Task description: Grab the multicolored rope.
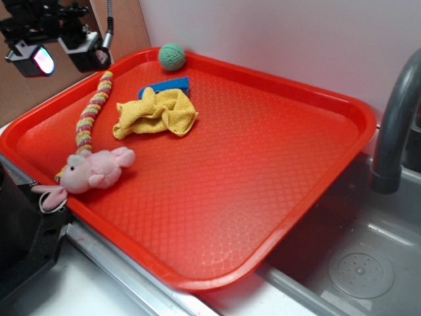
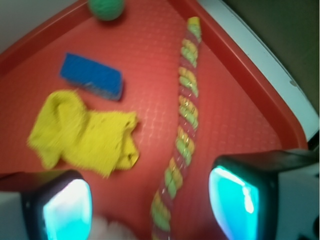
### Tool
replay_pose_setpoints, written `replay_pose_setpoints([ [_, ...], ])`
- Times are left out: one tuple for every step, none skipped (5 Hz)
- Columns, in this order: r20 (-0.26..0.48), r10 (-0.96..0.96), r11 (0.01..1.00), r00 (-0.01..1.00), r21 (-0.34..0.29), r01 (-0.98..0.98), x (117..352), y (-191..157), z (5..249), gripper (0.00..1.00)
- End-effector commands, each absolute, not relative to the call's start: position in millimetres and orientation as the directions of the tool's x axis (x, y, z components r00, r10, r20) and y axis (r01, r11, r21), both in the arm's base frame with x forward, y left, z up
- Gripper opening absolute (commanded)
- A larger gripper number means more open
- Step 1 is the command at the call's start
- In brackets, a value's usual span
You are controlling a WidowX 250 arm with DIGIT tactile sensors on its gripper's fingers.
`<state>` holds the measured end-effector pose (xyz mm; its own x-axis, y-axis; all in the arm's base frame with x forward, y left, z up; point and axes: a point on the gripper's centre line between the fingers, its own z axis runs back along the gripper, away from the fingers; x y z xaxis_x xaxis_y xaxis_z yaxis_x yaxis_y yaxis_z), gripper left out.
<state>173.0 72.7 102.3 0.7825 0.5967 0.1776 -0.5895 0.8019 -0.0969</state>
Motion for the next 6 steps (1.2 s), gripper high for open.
replay_pose_setpoints([
  [0.091,0.753,0.654,0.652,0.011,-0.757,156,92,71,1.00],
  [0.067,0.766,0.640,0.639,0.019,-0.768,148,100,53,1.00],
  [0.063,0.734,0.679,0.676,-0.019,-0.734,151,99,37,1.00],
  [0.049,0.689,0.724,0.723,-0.078,-0.685,167,90,20,1.00],
  [0.023,0.693,0.720,0.721,-0.078,-0.689,167,88,15,0.69],
  [0.017,0.706,0.708,0.708,-0.033,-0.705,177,89,18,0.00],
])
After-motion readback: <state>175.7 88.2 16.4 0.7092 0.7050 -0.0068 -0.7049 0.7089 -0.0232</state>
